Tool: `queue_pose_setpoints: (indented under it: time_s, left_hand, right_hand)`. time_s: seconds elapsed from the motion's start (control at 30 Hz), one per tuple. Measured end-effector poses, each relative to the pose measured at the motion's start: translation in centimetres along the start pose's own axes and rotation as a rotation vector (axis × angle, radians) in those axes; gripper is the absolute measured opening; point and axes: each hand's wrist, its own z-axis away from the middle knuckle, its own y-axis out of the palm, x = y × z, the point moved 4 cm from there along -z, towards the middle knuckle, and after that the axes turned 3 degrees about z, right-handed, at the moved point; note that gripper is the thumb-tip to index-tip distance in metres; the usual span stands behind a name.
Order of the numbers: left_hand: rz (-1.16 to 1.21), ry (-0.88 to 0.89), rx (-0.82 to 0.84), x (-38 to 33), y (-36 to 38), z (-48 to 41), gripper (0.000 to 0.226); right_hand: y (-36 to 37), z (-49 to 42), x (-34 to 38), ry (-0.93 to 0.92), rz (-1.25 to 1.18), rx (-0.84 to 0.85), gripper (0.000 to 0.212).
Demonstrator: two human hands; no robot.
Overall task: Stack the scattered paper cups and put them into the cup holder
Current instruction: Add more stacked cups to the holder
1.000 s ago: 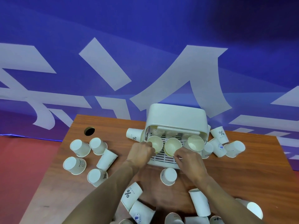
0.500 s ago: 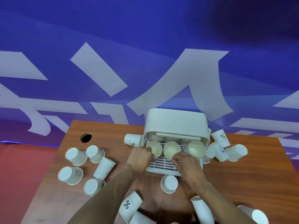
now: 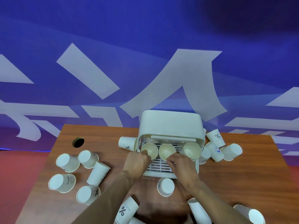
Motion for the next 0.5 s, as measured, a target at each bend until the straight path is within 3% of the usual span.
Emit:
queue_pose_setpoints:
  time_s: [0.23,0.33,0.5]
  left_hand:
    - [0.075,-0.043,-0.124,-0.2,-1.5,1.4,0.015]
    - [0.15,-0.045,-0.246,-0.7,-3.3,2.1,0.014]
    - [0.174,0.101,-0.351,-3.3,-6.8,3.0,0.002]
  right_hand:
    - [0.2,0.1,0.1,-0.015,0.042,0.033,0.02]
    - [-0.5,0.8,0.4,-0.032,0.001,-0.02,0.021]
    - [-3.5,4.2,0.3,-0.082,0.066,-0.169,0.023]
